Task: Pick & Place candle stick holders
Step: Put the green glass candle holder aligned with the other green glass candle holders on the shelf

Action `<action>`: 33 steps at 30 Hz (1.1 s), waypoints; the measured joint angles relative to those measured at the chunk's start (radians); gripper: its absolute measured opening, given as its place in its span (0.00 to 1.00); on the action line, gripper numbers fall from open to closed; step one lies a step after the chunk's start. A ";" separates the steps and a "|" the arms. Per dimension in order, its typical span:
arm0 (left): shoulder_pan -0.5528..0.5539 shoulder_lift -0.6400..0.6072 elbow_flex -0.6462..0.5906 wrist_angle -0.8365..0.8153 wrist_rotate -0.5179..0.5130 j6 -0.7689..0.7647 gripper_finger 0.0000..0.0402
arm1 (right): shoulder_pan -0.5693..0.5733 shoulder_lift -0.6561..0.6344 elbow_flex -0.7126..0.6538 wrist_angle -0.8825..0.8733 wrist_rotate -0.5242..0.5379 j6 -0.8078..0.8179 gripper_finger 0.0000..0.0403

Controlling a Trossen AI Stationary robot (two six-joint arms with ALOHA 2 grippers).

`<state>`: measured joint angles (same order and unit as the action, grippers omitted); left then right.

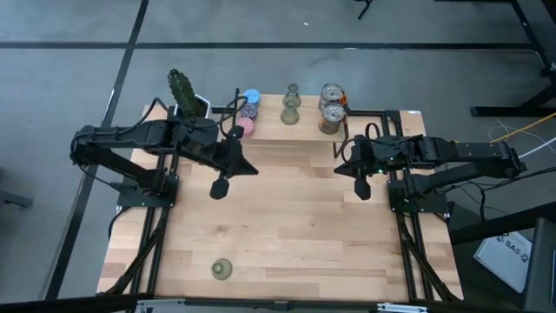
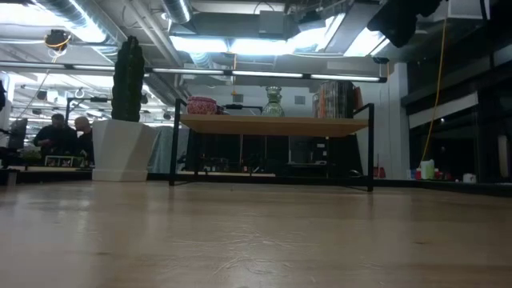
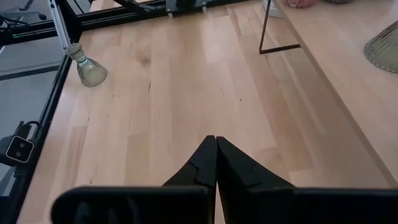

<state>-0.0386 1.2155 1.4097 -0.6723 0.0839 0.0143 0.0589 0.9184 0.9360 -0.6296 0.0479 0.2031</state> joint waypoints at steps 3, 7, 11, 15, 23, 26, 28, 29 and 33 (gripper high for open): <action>-0.018 0.017 0.000 0.001 0.009 0.001 0.01 | 0.000 0.000 0.000 0.000 0.000 0.026 0.02; -0.057 0.040 0.000 0.000 0.011 0.094 0.01 | 0.000 0.000 0.000 -0.002 0.000 0.043 0.02; -0.114 0.056 0.000 0.006 0.011 0.153 0.01 | 0.000 0.000 0.000 -0.015 0.000 0.094 0.02; -0.181 0.066 0.000 0.006 0.012 0.157 0.01 | 0.000 0.000 0.000 -0.027 0.000 0.131 0.02; -0.333 0.090 0.000 -0.005 0.069 0.155 0.02 | 0.000 0.000 0.000 -0.026 0.000 0.134 0.02; -0.386 0.112 0.000 -0.027 0.068 0.156 0.02 | 0.000 0.000 0.000 -0.025 0.000 0.134 0.02; -0.422 0.128 0.000 -0.056 0.068 0.156 0.02 | 0.000 0.001 0.000 -0.026 0.000 0.134 0.02; -0.441 0.137 0.000 -0.072 0.069 0.156 0.02 | 0.000 0.001 0.000 -0.025 0.001 0.134 0.02; -0.513 0.167 0.000 -0.125 0.073 0.156 0.02 | 0.000 0.000 0.000 -0.025 0.001 0.134 0.02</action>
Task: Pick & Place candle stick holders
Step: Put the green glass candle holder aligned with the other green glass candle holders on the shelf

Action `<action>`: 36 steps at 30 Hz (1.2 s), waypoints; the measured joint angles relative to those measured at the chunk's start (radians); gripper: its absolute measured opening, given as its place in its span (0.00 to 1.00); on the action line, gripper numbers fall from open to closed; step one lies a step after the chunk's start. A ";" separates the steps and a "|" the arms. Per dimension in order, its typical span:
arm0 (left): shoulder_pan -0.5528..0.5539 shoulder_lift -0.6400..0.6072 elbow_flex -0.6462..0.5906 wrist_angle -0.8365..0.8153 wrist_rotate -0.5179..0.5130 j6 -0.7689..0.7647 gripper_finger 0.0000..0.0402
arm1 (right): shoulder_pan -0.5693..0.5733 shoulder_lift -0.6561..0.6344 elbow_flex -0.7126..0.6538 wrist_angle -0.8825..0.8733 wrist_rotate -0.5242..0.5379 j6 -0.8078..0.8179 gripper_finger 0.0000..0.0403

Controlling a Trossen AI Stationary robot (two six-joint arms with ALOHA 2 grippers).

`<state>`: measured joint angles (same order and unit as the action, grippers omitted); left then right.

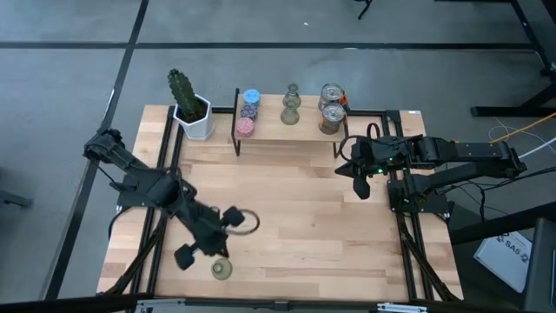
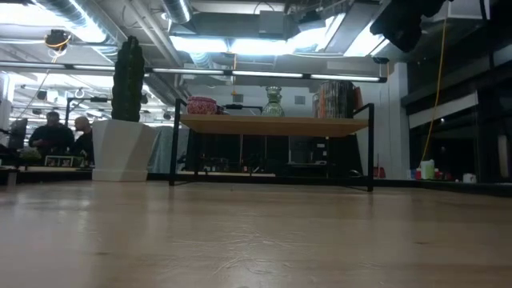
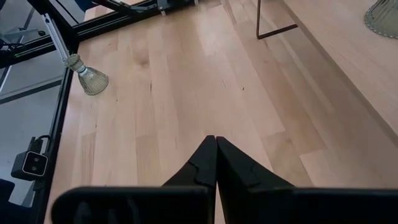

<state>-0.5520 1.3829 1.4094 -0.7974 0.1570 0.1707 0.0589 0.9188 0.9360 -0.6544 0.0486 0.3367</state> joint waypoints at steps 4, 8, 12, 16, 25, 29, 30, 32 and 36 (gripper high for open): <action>-0.052 0.025 0.000 0.015 -0.001 0.000 0.02 | 0.000 0.000 0.000 0.000 0.000 0.000 0.02; -0.078 0.043 0.000 0.051 -0.008 0.000 0.02 | 0.000 0.000 0.000 0.000 0.000 0.000 0.02; -0.100 0.058 0.000 0.092 -0.008 -0.066 0.02 | 0.000 0.000 0.000 0.000 0.001 0.000 0.02; -0.110 0.094 0.001 0.095 -0.012 -0.157 0.02 | 0.000 0.000 0.000 0.000 0.002 0.000 0.02; -0.124 0.179 0.001 0.089 -0.004 -0.242 0.11 | 0.000 0.000 0.000 0.000 0.003 -0.003 0.02; -0.132 0.190 0.001 0.079 -0.008 -0.265 0.20 | 0.000 0.000 0.000 0.000 0.002 -0.003 0.02; -0.135 0.191 0.001 0.075 -0.011 -0.267 0.23 | 0.000 0.000 0.000 0.000 0.002 -0.003 0.02; -0.137 0.189 0.001 0.076 -0.016 -0.291 0.29 | 0.000 0.000 0.000 0.000 0.002 -0.003 0.02; -0.145 0.189 0.001 0.061 -0.041 -0.324 0.39 | 0.000 0.000 0.000 0.000 0.002 -0.003 0.02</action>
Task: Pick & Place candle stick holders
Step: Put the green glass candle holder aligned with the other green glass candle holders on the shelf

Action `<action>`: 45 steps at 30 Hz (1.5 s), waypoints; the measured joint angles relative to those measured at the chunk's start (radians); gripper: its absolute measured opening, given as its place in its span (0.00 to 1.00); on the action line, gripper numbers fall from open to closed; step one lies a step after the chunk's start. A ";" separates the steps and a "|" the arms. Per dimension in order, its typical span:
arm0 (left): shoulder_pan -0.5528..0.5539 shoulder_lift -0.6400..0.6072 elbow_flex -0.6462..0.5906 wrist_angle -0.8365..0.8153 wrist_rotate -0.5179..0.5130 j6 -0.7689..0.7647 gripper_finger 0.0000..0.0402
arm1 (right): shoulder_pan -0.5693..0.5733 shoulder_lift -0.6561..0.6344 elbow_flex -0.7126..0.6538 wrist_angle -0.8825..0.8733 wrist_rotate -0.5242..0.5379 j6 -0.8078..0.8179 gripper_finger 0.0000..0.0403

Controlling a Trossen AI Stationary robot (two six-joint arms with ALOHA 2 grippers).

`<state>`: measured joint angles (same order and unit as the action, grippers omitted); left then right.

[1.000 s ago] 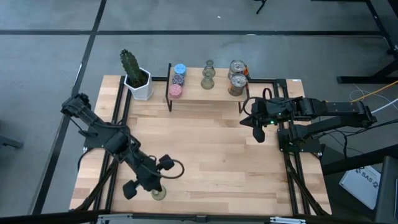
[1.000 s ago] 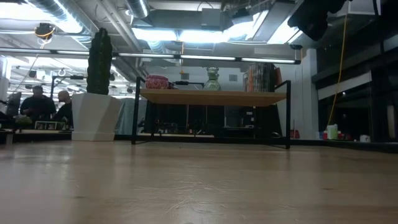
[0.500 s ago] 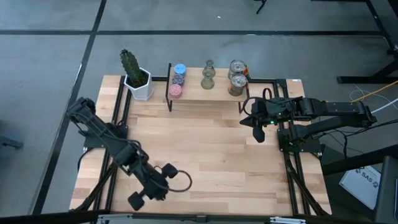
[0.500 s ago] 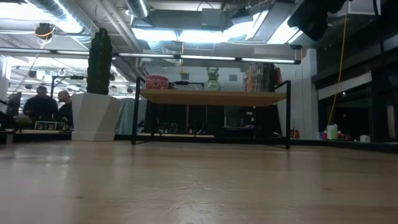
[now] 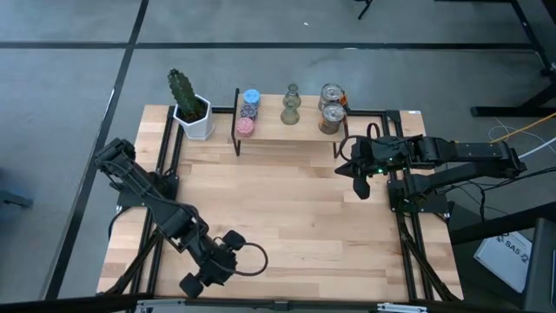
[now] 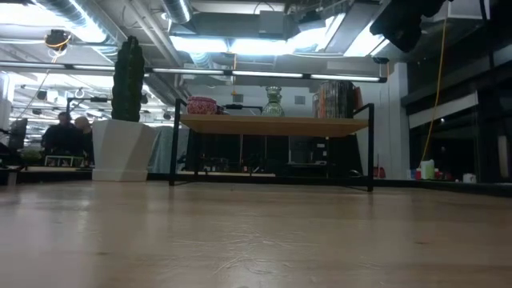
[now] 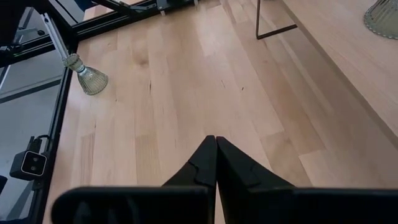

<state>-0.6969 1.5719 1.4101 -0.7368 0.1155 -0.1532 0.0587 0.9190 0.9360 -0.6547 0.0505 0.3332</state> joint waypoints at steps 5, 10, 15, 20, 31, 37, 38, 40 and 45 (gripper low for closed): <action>-0.013 0.000 0.000 -0.013 -0.050 -0.002 0.51 | 0.000 0.000 0.000 0.000 -0.001 0.000 0.02; -0.022 0.002 0.000 -0.062 -0.054 -0.019 0.61 | 0.000 0.000 0.000 0.000 -0.002 0.000 0.02; -0.031 0.027 0.000 -0.081 -0.033 -0.020 0.68 | 0.000 0.000 0.000 0.000 -0.002 0.000 0.02; -0.044 0.072 0.000 -0.085 -0.026 -0.020 0.70 | 0.000 0.000 0.000 -0.001 -0.002 0.000 0.02; -0.054 0.165 0.000 -0.180 -0.016 -0.046 0.70 | 0.000 0.000 0.000 -0.027 -0.002 0.000 0.02; -0.062 0.203 0.000 -0.182 -0.020 -0.046 0.69 | 0.000 0.001 0.000 -0.054 -0.002 0.000 0.02; -0.063 0.210 0.000 -0.183 -0.023 -0.046 0.69 | 0.000 0.000 0.000 -0.054 -0.002 0.000 0.02; -0.068 0.221 0.000 -0.191 -0.032 -0.046 0.69 | 0.000 0.001 0.000 -0.055 -0.002 0.000 0.02; -0.069 0.231 0.000 -0.233 -0.046 -0.051 0.69 | 0.000 0.001 0.000 -0.056 -0.002 0.000 0.02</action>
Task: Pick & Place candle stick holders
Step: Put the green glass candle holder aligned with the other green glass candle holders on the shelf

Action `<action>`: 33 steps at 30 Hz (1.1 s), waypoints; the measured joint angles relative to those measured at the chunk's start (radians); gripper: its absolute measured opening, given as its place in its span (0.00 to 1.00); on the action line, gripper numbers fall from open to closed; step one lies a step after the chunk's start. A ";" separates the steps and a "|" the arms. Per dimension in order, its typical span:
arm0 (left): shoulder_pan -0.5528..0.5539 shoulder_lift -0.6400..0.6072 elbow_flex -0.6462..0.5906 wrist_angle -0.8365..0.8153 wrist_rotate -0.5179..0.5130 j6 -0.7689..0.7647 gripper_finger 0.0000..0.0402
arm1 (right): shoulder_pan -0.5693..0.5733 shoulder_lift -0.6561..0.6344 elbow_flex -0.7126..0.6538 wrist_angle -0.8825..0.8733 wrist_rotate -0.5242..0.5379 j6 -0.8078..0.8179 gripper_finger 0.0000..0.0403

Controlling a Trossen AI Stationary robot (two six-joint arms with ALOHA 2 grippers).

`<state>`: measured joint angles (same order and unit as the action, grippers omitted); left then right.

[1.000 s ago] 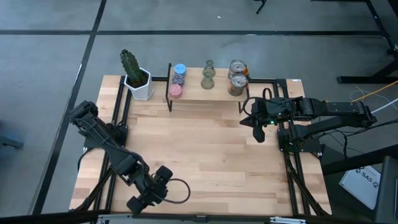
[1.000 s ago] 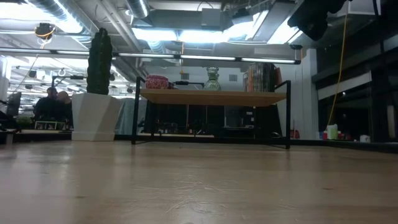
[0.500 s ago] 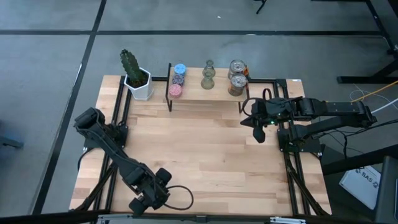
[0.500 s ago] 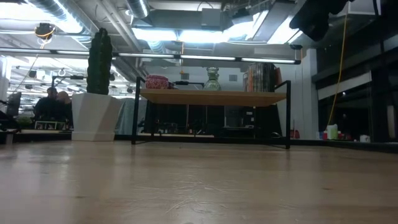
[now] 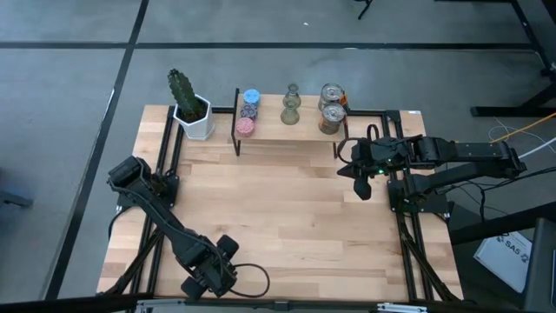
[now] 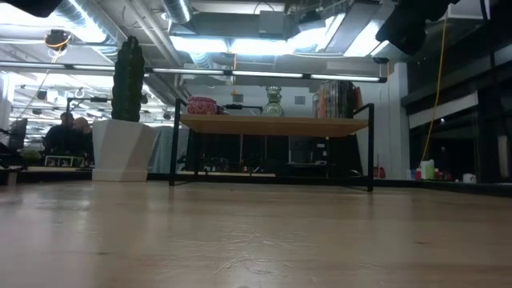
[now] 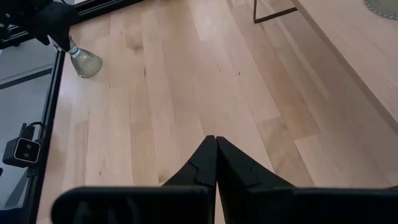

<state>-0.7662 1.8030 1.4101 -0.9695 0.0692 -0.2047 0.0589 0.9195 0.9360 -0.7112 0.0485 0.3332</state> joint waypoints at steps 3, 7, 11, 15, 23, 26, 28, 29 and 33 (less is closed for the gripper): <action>0.001 0.000 0.000 -0.005 -0.026 0.000 0.69 | 0.000 0.000 0.000 -0.004 0.000 0.000 0.02; 0.003 0.001 0.000 -0.005 -0.038 -0.019 0.69 | 0.000 0.000 0.000 -0.004 0.000 0.000 0.02; -0.002 0.004 0.000 -0.007 -0.035 -0.019 0.69 | 0.000 0.000 0.000 -0.004 0.000 0.000 0.02; -0.014 0.004 0.000 -0.013 -0.033 -0.019 0.69 | 0.000 0.000 0.000 -0.005 0.000 0.000 0.02; -0.024 0.004 0.000 -0.051 -0.037 -0.019 0.69 | 0.000 0.000 0.000 -0.005 0.000 0.000 0.02; -0.024 0.013 0.000 -0.052 -0.042 -0.019 0.69 | 0.000 0.000 0.000 -0.005 0.000 0.000 0.02; -0.024 0.026 0.000 -0.053 -0.044 -0.019 0.69 | 0.000 0.000 0.000 -0.005 0.000 0.000 0.02; -0.024 0.033 0.000 -0.052 -0.044 -0.019 0.69 | 0.000 0.000 0.000 -0.005 0.000 0.000 0.02; -0.024 0.058 0.000 -0.054 -0.045 -0.019 0.69 | 0.000 0.000 0.000 -0.006 0.000 0.000 0.02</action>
<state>-0.7902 1.8607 1.4097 -1.0239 0.0246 -0.2234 0.0589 0.9195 0.9360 -0.7172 0.0486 0.3332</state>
